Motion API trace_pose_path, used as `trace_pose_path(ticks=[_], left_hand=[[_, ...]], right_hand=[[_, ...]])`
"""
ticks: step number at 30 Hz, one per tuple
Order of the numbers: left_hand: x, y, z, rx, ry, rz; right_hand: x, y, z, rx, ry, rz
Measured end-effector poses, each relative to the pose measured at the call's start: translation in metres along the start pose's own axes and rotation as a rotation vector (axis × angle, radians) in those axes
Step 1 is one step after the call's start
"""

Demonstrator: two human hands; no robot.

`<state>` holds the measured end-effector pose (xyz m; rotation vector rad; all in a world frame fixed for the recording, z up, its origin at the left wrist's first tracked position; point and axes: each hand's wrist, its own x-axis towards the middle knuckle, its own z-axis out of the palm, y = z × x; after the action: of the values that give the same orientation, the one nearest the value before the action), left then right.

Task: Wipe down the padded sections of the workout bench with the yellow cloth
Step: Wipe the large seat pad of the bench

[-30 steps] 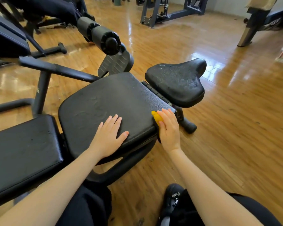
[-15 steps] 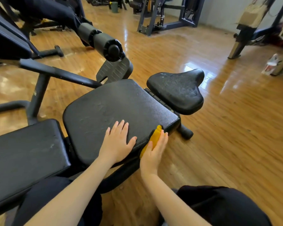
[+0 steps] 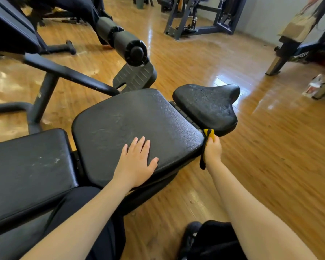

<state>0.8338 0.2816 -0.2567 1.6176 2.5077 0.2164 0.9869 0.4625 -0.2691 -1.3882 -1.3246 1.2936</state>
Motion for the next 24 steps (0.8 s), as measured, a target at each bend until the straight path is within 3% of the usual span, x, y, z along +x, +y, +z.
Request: trace_pose_path(ticks=[11,17,24], left_hand=[[0.001,-0.001,-0.003,-0.028,-0.005,0.016],[-0.001,-0.001,0.001,-0.013,-0.012,0.003],[-0.005,-0.001,0.000,-0.026,-0.042,-0.005]], right_hand=[[0.012,-0.009,0.002,-0.384,-0.039,-0.152],[0.046,-0.017,-0.008,-0.722,-0.293,-0.222],[0.049,-0.011,-0.006,-0.758,-0.317,-0.265]])
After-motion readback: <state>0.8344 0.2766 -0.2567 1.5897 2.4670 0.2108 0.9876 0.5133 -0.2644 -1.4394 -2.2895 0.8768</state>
